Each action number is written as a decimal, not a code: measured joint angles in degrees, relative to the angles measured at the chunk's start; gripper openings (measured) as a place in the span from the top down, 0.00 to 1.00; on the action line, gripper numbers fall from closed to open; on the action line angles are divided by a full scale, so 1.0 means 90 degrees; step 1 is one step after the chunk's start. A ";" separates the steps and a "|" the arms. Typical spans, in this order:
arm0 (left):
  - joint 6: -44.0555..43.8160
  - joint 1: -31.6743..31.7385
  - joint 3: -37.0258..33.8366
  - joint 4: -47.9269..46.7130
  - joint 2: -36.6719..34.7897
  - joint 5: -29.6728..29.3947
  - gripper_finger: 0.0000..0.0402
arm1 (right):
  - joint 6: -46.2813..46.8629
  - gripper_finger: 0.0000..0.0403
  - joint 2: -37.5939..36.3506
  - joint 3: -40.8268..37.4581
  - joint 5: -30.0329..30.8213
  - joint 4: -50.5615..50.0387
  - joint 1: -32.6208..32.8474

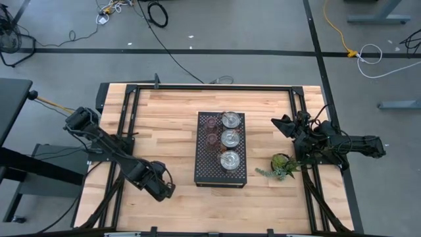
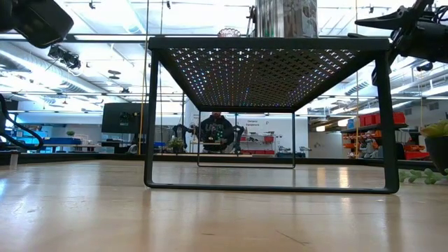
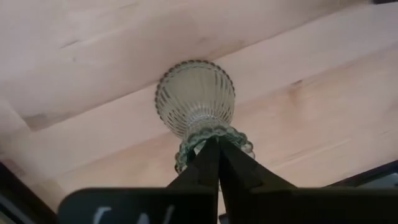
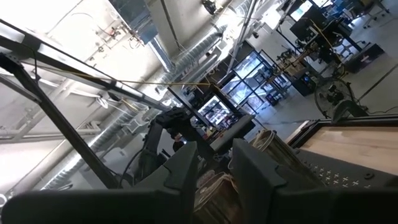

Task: Pick & Place candle stick holders
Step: Put the green glass holder on the shelf, then return to Home Position

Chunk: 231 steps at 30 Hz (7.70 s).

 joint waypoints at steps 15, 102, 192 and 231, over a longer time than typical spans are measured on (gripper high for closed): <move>0.0103 0.0357 0.0010 0.0162 -0.0197 0.0071 0.86 | -0.0117 0.75 0.0001 0.0000 0.0002 -0.0041 -0.0002; 0.3647 0.2502 0.4920 -0.2764 0.0021 0.0072 0.94 | -0.0153 0.75 0.0001 -0.0002 0.0055 -0.0267 -0.0001; 1.0463 0.4597 0.6027 -0.3395 -0.0145 -0.3350 0.75 | -0.2589 0.75 0.2223 0.3242 -0.0661 -0.3656 -0.1723; 0.9552 0.4106 -0.3643 0.3771 -0.5323 -0.1549 0.75 | 0.0079 0.75 0.4156 0.1807 -0.1622 -0.2543 -0.1819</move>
